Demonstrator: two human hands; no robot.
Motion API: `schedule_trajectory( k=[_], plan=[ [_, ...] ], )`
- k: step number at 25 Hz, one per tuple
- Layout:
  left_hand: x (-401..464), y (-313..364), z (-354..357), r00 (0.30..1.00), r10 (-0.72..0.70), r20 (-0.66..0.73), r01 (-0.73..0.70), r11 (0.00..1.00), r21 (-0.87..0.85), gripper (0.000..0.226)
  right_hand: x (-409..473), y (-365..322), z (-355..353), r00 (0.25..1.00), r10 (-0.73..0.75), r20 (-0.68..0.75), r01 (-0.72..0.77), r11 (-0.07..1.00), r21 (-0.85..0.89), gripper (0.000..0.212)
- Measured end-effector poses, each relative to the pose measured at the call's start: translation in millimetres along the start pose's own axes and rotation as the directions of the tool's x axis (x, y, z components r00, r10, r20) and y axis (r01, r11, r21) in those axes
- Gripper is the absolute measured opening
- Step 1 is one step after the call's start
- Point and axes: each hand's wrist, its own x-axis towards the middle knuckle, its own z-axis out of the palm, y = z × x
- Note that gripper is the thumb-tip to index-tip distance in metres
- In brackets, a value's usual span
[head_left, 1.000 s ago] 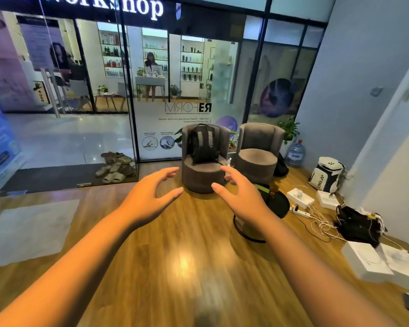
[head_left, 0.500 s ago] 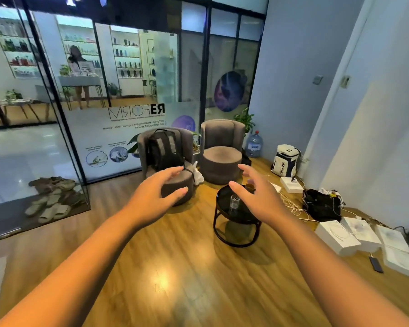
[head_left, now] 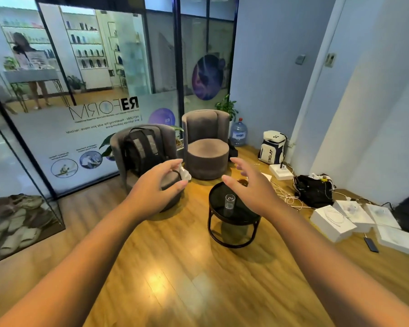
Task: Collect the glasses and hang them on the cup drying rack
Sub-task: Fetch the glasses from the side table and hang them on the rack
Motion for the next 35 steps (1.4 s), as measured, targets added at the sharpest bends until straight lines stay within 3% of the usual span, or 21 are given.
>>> schedule_trajectory(
  k=[9, 18, 25, 35],
  plan=[
    [148, -64, -14, 0.999, -0.022, -0.030, 0.023, 0.999, 0.034, 0.065, 173, 14, 10, 0.998, -0.051, 0.024, 0.051, 0.999, -0.006, 0.066],
    [257, -135, 3, 0.999, 0.050, 0.003, -0.050, 0.999, -0.004, 0.064, 260, 30, 52, 1.000, 0.005, -0.029, -0.007, 0.999, -0.043, 0.067],
    [345, -214, 7, 0.974, 0.151, 0.167, -0.134, 0.985, -0.110, 0.065, 306, 28, 95, 0.976, 0.157, -0.148, -0.169, 0.983, -0.070, 0.067],
    [446, -252, 42, 0.874, 0.355, 0.332, -0.293, 0.930, -0.222, 0.063, 358, 55, 122, 0.885, 0.322, -0.337, -0.354, 0.934, -0.038, 0.066]
  ],
)
